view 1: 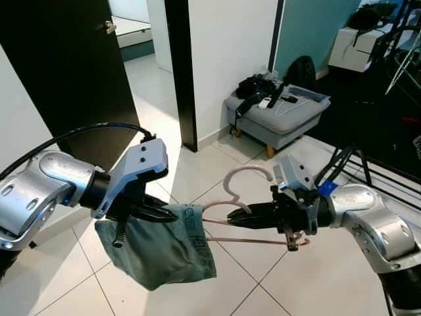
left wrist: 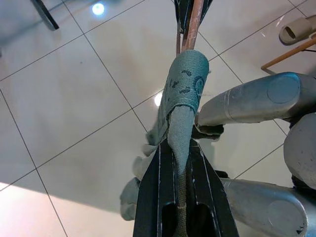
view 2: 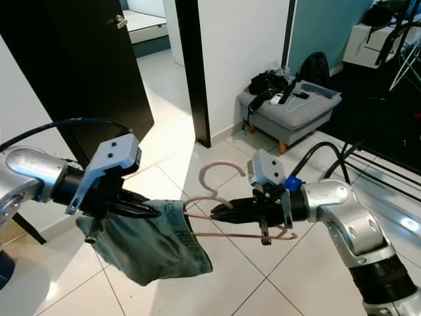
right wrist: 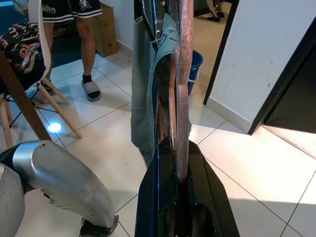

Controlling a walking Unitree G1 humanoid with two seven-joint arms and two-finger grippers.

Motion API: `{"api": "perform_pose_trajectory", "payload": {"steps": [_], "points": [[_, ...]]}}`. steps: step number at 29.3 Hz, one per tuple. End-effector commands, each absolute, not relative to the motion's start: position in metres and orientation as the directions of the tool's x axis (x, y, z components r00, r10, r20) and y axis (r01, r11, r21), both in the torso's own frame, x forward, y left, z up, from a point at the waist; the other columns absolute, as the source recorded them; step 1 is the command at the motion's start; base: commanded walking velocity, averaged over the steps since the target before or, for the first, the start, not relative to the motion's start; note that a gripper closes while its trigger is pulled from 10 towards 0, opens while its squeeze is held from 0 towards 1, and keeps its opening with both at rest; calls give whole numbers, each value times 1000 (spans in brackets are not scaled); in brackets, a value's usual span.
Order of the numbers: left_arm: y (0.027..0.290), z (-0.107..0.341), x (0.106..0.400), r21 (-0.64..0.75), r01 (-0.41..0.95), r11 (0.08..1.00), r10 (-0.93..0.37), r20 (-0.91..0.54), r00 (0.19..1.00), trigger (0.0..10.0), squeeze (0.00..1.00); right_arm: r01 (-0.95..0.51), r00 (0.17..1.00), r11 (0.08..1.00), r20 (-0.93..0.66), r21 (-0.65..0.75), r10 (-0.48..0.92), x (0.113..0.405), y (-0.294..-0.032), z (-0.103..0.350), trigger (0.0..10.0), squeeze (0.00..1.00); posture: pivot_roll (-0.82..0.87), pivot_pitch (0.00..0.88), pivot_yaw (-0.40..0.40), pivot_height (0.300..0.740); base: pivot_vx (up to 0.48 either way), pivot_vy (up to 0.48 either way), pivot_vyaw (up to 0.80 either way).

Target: Hang hanger

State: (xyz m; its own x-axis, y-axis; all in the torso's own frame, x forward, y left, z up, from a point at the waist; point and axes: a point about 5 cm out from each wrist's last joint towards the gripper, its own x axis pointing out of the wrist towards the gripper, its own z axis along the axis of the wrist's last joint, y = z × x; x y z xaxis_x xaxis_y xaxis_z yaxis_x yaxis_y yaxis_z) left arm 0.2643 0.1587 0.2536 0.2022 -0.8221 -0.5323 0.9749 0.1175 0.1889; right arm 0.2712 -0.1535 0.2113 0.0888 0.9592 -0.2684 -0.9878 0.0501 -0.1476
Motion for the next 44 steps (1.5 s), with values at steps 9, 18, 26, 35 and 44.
{"api": "perform_pose_trajectory", "payload": {"steps": [9, 18, 26, 35, 44], "points": [[165, 259, 273, 228, 963, 145, -822, -514, 245, 0, 0, -974, 183, 159, -140, -163, 973, 283, -168, 232, 10000, 1000, -58, 0, 67, 731, 0, 0, 0], [175, 262, 280, 263, 946, 187, -803, -514, 302, 0, 0, -906, 390, 369, -72, -207, 918, 288, -216, 252, 10000, 1000, -60, 0, 69, 731, 0, 0, 0], [185, 281, 289, 342, 907, 245, -795, -466, 390, 0, 0, -901, 427, 427, 21, -78, 904, 260, -239, 243, 10000, 1000, -69, 0, 75, 731, 0, 0, 0], [186, 321, 291, 439, 858, 268, -856, -301, 421, 0, 0, -851, 497, 480, 32, 212, 867, 229, -244, 177, 10000, 86, -83, 0, 87, 731, 0, 0, 0], [184, 338, 286, 459, 855, 242, -902, -220, 372, 0, 0, -779, 586, 542, 59, 315, 808, 235, -237, 157, 10000, 0, -88, 0, 86, 731, 0, 0, 0]]}}
